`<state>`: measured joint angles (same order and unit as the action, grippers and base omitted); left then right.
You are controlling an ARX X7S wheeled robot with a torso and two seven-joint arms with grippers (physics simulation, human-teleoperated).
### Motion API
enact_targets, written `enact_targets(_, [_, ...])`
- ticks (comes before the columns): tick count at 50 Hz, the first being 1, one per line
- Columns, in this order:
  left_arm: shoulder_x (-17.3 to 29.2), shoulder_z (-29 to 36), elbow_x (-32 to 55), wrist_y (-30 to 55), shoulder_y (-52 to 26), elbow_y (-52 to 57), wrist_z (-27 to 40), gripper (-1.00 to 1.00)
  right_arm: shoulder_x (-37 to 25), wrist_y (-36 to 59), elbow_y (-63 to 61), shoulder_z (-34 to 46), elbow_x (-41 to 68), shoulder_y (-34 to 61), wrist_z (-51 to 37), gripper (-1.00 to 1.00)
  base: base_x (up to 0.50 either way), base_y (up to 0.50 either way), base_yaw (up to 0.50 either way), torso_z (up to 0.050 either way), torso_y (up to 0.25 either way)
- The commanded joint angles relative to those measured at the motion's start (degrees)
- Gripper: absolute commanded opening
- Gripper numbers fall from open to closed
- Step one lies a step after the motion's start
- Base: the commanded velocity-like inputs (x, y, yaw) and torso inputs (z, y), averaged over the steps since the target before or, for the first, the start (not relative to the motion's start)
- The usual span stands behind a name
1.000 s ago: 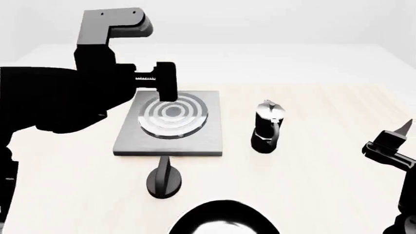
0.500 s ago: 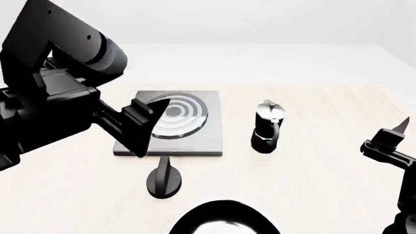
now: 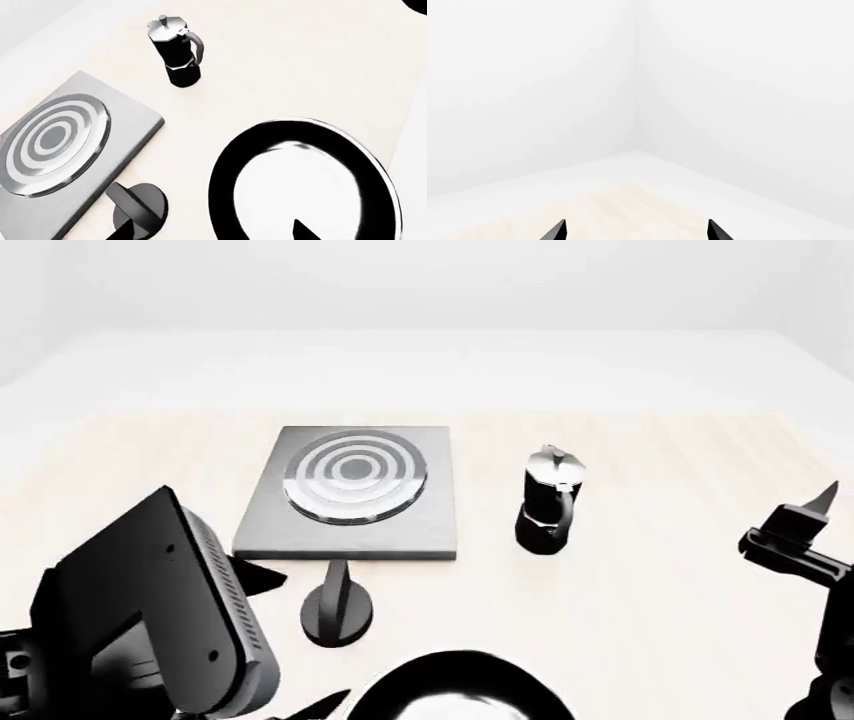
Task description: Turn on the stove and put the frying pan on it.
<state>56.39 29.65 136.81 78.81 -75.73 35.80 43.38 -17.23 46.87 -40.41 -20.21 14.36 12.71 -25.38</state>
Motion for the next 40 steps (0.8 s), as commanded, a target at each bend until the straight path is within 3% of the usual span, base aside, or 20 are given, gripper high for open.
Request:
enact_targets(1, [1.8,1.4,1.1,-0.9,4.3,4.9,-1.4,1.0,1.1,-0.8,1.4,-1.2,-0.6,0.2,1.6,1.0,0.0,0.0,0.0,0.0,0.0])
enact_targets(12, [5.7,4.6,4.6,-3.1,6.0,8.0,0.6,1.0,0.9,-0.9,1.5,-1.3,-0.5,-0.1,1.4,1.0,0.0,0.0,0.0,0.0,0.0])
enact_targets(18, [11.0,2.4,-0.7,-6.1,20.0,12.7,-2.1,1.0,0.6,-0.3,1.2,-1.3,-0.3,0.3,1.4,1.0,0.0,0.0,0.0,0.0,0.0])
enact_targets(26, [14.3,-2.0,-6.8,-7.7,29.9,14.9,-7.1,1.0,0.5,0.0,1.4,-1.2,-0.2,0.5,1.1,1.0,0.0,0.0,0.0,0.0,0.0])
enact_targets(36, [16.7,-4.3,-10.2,-8.7,35.2,15.5,-9.9,1.0,0.3,0.7,1.4,-0.7,-0.1,1.2,0.6,1.0,0.0,0.0,0.0,0.0,0.0])
enact_targets(40, [18.0,-3.7,-9.1,-8.1,33.4,14.1,-7.7,1.0,0.2,0.8,1.4,-0.3,-0.1,1.4,0.5,1.0,0.0,0.0,0.0,0.0,0.0])
